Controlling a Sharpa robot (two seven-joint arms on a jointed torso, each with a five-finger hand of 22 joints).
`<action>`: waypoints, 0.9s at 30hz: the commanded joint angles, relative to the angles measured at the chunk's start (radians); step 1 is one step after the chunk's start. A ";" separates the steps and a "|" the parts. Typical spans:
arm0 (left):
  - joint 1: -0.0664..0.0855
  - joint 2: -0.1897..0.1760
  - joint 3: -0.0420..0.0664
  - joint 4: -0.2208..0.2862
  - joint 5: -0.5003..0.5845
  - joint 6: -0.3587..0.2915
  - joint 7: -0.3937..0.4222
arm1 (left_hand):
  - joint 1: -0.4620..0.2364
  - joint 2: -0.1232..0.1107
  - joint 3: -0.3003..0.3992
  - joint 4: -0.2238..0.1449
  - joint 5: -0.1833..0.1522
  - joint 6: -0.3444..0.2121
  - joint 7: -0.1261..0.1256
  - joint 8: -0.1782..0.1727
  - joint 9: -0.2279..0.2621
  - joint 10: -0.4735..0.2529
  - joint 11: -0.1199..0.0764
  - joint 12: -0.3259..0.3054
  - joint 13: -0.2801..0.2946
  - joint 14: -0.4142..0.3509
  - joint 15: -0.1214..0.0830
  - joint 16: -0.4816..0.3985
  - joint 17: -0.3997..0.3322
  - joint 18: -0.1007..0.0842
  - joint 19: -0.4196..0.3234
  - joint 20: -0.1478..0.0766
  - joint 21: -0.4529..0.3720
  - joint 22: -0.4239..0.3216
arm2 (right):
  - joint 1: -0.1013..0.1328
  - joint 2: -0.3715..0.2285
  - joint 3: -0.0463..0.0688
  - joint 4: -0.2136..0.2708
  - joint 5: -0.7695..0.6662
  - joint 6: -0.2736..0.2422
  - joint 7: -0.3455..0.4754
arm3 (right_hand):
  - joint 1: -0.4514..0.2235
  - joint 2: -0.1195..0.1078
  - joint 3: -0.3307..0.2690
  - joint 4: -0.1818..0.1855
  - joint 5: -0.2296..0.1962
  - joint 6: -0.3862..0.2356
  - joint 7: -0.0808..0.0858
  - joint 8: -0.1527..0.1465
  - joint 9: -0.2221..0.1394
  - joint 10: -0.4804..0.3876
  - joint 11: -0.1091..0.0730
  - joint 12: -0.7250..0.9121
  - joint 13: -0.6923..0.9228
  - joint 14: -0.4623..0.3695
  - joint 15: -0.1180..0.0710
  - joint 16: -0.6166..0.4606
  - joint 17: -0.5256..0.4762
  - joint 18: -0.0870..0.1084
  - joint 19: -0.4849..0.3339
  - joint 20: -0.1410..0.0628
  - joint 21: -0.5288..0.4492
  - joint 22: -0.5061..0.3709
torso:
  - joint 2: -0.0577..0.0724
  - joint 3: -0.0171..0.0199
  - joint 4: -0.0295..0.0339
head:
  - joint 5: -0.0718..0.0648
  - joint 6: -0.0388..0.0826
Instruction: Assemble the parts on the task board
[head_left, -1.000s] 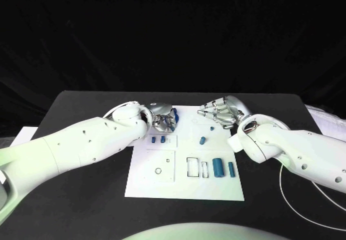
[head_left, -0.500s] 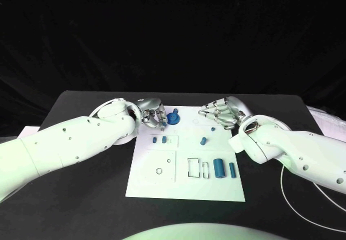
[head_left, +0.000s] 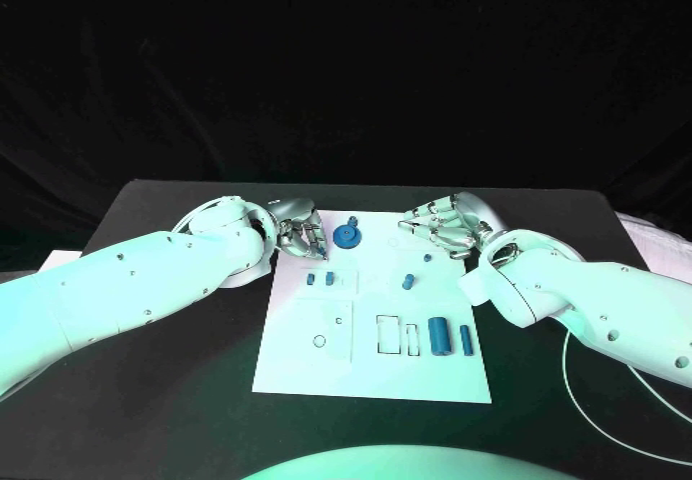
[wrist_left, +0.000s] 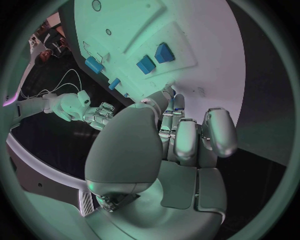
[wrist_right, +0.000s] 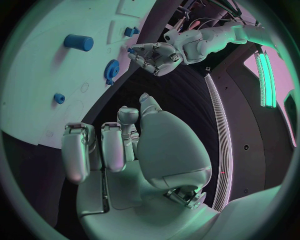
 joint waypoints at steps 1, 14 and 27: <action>0.001 0.001 0.001 0.000 0.013 0.034 -0.009 | -0.009 -0.001 0.006 -0.002 -0.005 0.007 0.000 -0.005 -0.001 0.006 0.002 -0.006 0.001 0.018 -0.006 -0.003 -0.001 -0.014 0.014 -0.006 0.005 0.008 | -0.001 0.000 0.000 0.001 -0.003 0.013 0.008 | -0.001 0.009 -0.004 0.000 0.004 0.008 0.001 -0.003 0.001 -0.003 -0.001 0.006 0.000 0.041 -0.004 -0.004 0.000 0.008 -0.008 -0.001 -0.004 0.028 | 0.001 0.0004 -0.0002 | 0.001 0.000; 0.000 0.015 0.000 -0.006 0.013 0.032 -0.010 | -0.013 -0.001 0.008 -0.002 -0.005 0.007 0.000 -0.007 -0.002 0.007 0.002 -0.008 0.001 0.017 -0.005 -0.004 -0.004 -0.015 0.014 -0.005 0.009 0.011 | -0.001 0.000 0.000 0.001 -0.003 0.014 0.007 | -0.001 0.009 -0.004 0.000 0.004 0.008 0.001 -0.003 0.001 -0.003 -0.001 0.006 0.000 0.041 -0.004 -0.004 0.000 0.008 -0.008 -0.001 -0.004 0.028 | 0.001 0.0009 -0.0017 | -0.001 -0.003; -0.003 0.035 -0.003 -0.022 0.006 0.049 -0.012 | -0.013 -0.001 0.009 -0.003 -0.005 0.007 0.000 -0.007 -0.002 0.008 0.002 -0.009 0.001 0.017 -0.005 -0.004 -0.004 -0.015 0.014 -0.005 0.009 0.011 | -0.001 0.001 0.000 0.002 -0.003 0.014 0.007 | -0.001 0.009 -0.004 0.000 0.004 0.008 0.001 -0.003 0.001 -0.003 -0.001 0.006 0.000 0.041 -0.004 -0.004 0.000 0.008 -0.008 -0.001 -0.004 0.028 | 0.001 0.0007 -0.0020 | 0.001 -0.004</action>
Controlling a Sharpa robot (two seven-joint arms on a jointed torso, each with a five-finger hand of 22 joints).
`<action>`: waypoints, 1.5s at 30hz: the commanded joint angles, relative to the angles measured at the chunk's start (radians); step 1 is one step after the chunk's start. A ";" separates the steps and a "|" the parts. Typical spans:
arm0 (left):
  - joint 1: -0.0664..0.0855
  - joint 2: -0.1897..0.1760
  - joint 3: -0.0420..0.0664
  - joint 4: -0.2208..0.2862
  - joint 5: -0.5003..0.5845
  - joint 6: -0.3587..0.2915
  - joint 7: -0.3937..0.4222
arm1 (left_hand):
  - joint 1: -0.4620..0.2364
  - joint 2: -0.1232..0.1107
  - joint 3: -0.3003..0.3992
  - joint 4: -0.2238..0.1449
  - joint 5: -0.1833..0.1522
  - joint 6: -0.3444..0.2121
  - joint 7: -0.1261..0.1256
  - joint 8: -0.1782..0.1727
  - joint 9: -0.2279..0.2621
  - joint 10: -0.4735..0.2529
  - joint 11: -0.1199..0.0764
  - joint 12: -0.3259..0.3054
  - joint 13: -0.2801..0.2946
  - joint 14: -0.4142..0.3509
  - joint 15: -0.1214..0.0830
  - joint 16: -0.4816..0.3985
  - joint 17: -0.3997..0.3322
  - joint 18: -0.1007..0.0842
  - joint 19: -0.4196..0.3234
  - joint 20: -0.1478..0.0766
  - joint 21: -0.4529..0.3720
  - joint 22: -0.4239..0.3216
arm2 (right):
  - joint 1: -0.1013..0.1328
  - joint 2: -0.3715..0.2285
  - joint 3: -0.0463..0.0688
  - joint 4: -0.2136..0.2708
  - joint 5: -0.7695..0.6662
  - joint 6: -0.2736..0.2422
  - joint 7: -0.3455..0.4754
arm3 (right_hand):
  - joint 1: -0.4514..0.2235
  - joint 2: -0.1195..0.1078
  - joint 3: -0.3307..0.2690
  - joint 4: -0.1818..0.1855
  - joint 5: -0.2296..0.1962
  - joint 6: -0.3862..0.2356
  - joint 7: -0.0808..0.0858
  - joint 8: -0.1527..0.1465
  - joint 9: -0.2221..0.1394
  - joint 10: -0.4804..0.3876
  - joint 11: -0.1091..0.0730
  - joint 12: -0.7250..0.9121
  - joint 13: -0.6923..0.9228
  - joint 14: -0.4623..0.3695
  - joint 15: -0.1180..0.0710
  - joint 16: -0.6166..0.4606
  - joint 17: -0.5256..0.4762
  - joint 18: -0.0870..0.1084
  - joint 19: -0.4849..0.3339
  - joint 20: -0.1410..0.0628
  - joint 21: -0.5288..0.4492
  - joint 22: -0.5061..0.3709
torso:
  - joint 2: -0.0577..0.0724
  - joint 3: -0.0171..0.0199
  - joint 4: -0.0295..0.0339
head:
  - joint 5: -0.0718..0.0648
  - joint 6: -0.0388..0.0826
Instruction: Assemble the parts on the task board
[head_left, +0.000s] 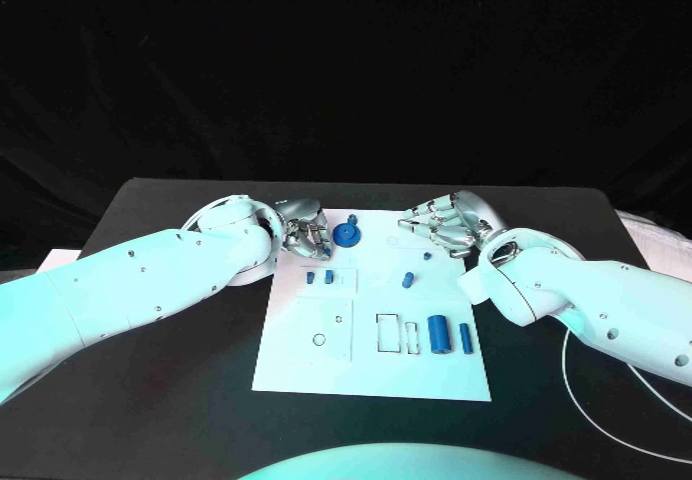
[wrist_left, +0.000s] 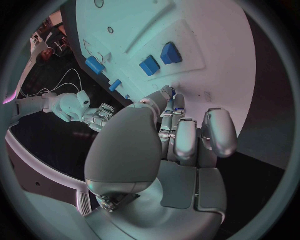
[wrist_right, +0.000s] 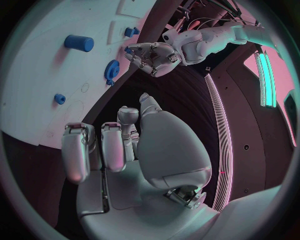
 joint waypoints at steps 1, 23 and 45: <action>-0.002 0.003 -0.002 -0.002 -0.003 0.034 -0.007 | -0.009 0.004 0.007 0.000 -0.005 0.007 0.000 -0.002 0.000 0.008 0.002 -0.005 0.002 0.017 -0.005 -0.004 -0.002 -0.015 0.014 -0.005 0.004 0.011 | -0.001 0.001 0.000 0.001 -0.004 0.013 0.007 | -0.001 0.009 -0.004 0.000 0.004 0.008 0.001 -0.003 0.001 -0.003 -0.001 0.006 0.000 0.041 -0.004 -0.004 0.001 0.008 -0.008 -0.001 -0.004 0.028 | 0.000 0.0001 -0.0006 | 0.001 0.000; -0.002 -0.002 -0.002 0.005 -0.019 0.061 -0.036 | -0.008 0.005 0.012 -0.005 -0.005 0.012 -0.002 -0.002 0.000 0.013 0.000 -0.007 0.003 0.016 -0.007 -0.006 -0.007 -0.015 0.013 -0.006 0.004 0.012 | -0.001 0.000 0.000 -0.001 -0.002 0.014 0.009 | -0.001 0.011 -0.006 0.000 0.004 0.009 0.001 -0.003 0.002 -0.003 -0.001 0.008 0.000 0.042 -0.004 -0.005 0.001 0.008 -0.007 -0.002 -0.004 0.028 | 0.000 -0.0008 0.0009 | 0.001 -0.005; -0.002 -0.009 -0.002 0.007 -0.019 0.055 -0.046 | -0.009 0.005 0.013 -0.006 -0.005 0.013 -0.002 -0.003 0.000 0.015 0.000 -0.008 0.004 0.017 -0.007 -0.005 -0.006 -0.015 0.013 -0.006 0.003 0.012 | -0.003 0.001 -0.001 -0.003 0.000 0.015 0.010 | -0.002 0.011 -0.006 0.001 0.004 0.009 0.001 -0.003 0.002 -0.003 -0.001 0.008 0.000 0.042 -0.004 -0.005 0.000 0.008 -0.007 -0.002 -0.004 0.028 | 0.000 -0.0006 0.0005 | 0.003 -0.009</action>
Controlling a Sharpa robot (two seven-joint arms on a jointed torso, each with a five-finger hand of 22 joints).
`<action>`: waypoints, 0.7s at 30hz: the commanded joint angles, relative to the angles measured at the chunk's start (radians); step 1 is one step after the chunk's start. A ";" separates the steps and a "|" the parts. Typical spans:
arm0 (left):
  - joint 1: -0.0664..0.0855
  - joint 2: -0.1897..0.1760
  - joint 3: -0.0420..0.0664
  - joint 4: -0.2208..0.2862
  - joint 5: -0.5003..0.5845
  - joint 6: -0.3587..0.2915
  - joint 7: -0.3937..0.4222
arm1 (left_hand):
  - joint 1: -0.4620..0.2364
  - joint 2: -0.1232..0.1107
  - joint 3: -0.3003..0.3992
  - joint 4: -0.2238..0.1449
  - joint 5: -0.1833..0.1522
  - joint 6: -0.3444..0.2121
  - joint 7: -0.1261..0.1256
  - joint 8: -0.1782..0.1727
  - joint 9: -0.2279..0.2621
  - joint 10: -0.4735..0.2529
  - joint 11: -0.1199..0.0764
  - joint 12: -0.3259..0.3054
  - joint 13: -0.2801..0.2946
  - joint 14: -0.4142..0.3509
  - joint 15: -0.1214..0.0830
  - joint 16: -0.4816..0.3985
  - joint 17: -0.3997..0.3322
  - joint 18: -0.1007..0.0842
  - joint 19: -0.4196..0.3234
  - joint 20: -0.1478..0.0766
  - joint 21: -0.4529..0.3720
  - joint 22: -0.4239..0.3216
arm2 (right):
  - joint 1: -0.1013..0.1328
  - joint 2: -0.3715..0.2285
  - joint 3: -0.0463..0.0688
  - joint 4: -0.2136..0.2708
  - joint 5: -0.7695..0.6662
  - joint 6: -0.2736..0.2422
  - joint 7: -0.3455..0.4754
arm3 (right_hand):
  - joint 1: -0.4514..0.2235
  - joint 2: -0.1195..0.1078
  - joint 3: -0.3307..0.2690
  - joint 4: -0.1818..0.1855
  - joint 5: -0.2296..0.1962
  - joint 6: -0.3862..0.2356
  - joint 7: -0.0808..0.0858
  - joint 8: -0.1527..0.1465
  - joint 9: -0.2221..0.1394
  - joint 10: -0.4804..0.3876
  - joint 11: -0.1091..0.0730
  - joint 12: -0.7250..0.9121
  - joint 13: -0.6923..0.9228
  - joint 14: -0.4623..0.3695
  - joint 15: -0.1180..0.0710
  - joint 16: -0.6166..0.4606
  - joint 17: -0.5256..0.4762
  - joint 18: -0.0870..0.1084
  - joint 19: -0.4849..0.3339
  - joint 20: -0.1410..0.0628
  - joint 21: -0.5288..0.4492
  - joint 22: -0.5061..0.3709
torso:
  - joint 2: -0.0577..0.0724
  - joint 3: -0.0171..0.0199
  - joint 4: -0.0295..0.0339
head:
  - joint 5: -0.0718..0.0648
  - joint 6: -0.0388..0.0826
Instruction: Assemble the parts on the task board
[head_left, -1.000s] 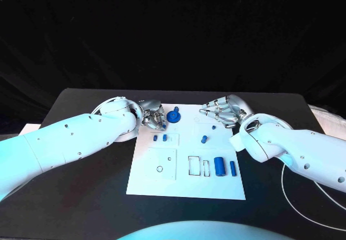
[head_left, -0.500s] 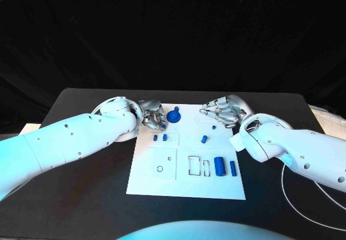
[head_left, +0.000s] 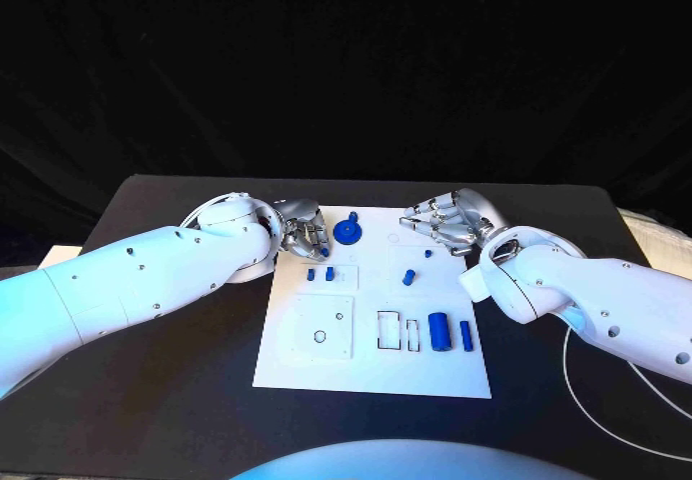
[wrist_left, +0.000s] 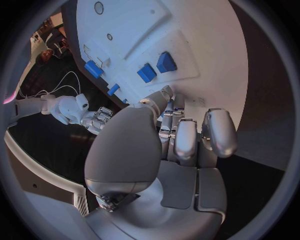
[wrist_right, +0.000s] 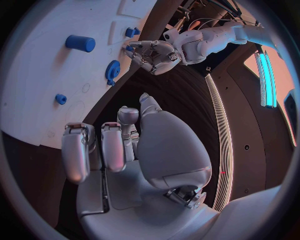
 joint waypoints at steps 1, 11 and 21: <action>-0.002 -0.001 -0.001 0.001 -0.010 0.022 -0.018 | -0.003 0.004 0.006 0.001 -0.005 0.007 0.000 0.003 0.001 0.008 0.000 -0.004 0.002 0.017 -0.007 -0.004 0.000 -0.015 0.013 -0.006 0.004 0.012 | -0.001 0.001 0.000 0.000 -0.002 0.014 0.009 | -0.002 0.011 -0.006 0.001 0.004 0.009 0.001 -0.003 0.002 -0.003 -0.001 0.004 0.000 0.042 -0.004 -0.005 0.000 0.008 -0.007 -0.002 -0.004 0.029 | 0.000 0.0002 0.0004 | 0.000 0.000; -0.002 0.000 -0.001 0.000 -0.003 0.026 -0.021 | -0.009 0.002 0.007 0.000 -0.005 0.005 0.002 -0.001 0.000 0.007 0.001 -0.009 0.003 0.017 -0.006 -0.003 0.000 -0.014 0.012 -0.006 0.002 0.012 | -0.002 0.001 0.000 0.000 -0.002 0.014 0.009 | -0.002 0.011 -0.006 0.001 0.004 0.009 0.001 -0.003 0.002 -0.003 -0.001 0.004 0.000 0.042 -0.004 -0.005 0.000 0.008 -0.007 -0.002 -0.004 0.029 | 0.000 -0.0001 0.0004 | 0.001 -0.002; -0.002 0.006 -0.002 -0.005 0.007 0.028 -0.022 | -0.019 -0.003 0.012 -0.003 -0.005 -0.007 0.008 -0.013 -0.005 0.001 0.006 -0.020 0.003 0.016 -0.003 -0.003 -0.004 -0.015 0.011 -0.004 0.002 0.014 | -0.002 0.001 0.000 0.000 -0.002 0.014 0.009 | -0.002 0.011 -0.006 0.001 0.004 0.009 0.001 -0.003 0.002 -0.003 -0.001 0.004 0.000 0.042 -0.004 -0.005 0.000 0.008 -0.007 -0.002 -0.004 0.029 | 0.000 0.0005 -0.0005 | 0.001 -0.003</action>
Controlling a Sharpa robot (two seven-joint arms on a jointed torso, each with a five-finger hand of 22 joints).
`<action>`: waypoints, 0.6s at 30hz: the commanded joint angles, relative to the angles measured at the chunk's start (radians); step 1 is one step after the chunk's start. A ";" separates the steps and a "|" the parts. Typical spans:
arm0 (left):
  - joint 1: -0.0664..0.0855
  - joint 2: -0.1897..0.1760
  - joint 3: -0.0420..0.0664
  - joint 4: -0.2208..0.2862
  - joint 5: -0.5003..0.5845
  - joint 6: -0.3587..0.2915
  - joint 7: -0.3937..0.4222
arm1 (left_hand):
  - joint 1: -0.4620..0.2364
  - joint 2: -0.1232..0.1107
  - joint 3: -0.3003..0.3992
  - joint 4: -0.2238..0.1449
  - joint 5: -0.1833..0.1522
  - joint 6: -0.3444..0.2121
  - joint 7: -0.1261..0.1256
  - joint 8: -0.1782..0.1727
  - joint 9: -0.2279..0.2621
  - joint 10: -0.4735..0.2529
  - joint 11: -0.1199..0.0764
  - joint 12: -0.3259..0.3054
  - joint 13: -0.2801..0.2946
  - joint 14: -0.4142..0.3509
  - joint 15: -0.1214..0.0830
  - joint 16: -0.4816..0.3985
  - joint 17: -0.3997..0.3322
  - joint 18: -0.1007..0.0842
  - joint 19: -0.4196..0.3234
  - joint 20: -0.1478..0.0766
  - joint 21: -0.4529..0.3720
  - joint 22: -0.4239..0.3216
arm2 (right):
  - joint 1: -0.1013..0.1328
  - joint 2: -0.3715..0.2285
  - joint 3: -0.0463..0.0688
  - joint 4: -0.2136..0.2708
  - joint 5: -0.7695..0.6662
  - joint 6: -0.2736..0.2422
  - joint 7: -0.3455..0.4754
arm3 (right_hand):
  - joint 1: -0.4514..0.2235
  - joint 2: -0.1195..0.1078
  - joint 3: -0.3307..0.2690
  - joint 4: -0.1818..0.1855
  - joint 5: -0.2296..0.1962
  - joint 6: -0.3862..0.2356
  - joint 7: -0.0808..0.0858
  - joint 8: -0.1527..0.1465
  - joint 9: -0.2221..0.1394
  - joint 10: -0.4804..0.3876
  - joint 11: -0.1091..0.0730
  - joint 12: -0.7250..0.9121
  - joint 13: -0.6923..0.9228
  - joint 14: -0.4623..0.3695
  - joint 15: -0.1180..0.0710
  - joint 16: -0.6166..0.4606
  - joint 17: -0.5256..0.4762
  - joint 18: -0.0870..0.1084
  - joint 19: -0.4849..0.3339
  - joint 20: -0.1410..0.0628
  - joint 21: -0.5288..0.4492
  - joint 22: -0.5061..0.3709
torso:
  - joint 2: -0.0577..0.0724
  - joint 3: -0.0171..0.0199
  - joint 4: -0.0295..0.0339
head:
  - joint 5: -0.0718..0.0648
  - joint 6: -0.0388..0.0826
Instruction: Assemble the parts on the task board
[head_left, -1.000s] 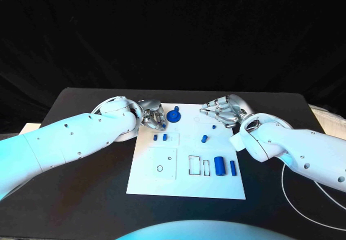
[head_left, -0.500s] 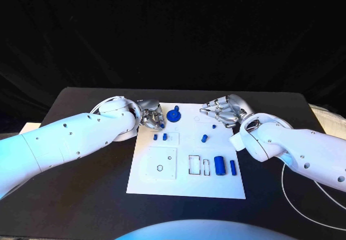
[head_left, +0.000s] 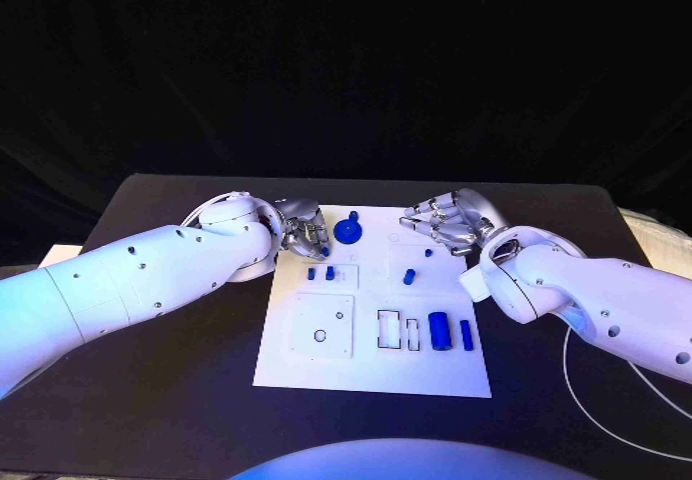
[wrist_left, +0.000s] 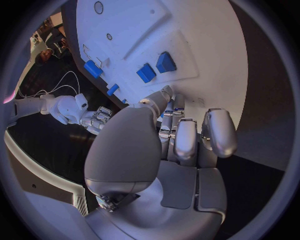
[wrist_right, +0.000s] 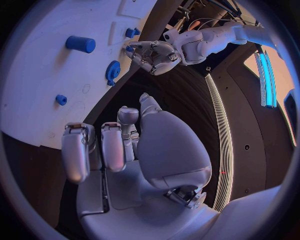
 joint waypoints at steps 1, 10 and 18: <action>-0.002 0.002 -0.002 -0.002 0.007 0.025 -0.015 | -0.012 -0.004 0.007 -0.003 -0.005 -0.010 0.009 -0.008 -0.004 0.000 0.008 -0.007 0.002 0.016 -0.002 -0.003 -0.002 -0.015 0.011 -0.003 0.002 0.014 | -0.001 0.001 0.000 0.001 -0.003 0.013 0.009 | -0.002 0.011 -0.006 0.001 0.004 0.009 0.001 -0.003 0.002 -0.003 -0.001 0.004 0.000 0.042 -0.004 -0.005 0.000 0.008 -0.007 -0.002 -0.004 0.029 | 0.000 0.0006 -0.0005 | 0.000 -0.001; -0.002 0.002 -0.002 -0.010 0.021 0.030 -0.033 | -0.029 -0.021 0.017 -0.005 -0.004 -0.073 0.036 -0.052 -0.019 -0.025 0.029 -0.031 0.001 0.012 0.015 -0.005 -0.019 -0.015 0.007 0.009 -0.005 0.014 | -0.001 0.000 0.000 0.001 -0.003 0.013 0.008 | -0.003 0.012 -0.008 0.002 0.004 0.009 0.001 -0.002 0.002 -0.004 -0.001 0.002 -0.002 0.041 -0.004 -0.006 -0.001 0.009 -0.008 -0.002 -0.005 0.027 | 0.000 0.0007 -0.0002 | 0.000 -0.001; -0.002 0.000 -0.002 -0.012 0.024 0.028 -0.035 | -0.030 -0.023 0.022 -0.007 -0.004 -0.085 0.040 -0.059 -0.020 -0.026 0.032 -0.034 0.002 0.012 0.018 -0.005 -0.021 -0.015 0.006 0.012 -0.004 0.015 | -0.001 -0.001 0.000 0.001 -0.003 0.012 0.007 | -0.003 0.012 -0.008 0.002 0.004 0.009 0.001 -0.002 0.002 -0.004 -0.001 0.002 -0.002 0.041 -0.004 -0.006 -0.001 0.009 -0.008 -0.002 -0.005 0.027 | 0.000 0.0006 -0.0005 | -0.001 0.000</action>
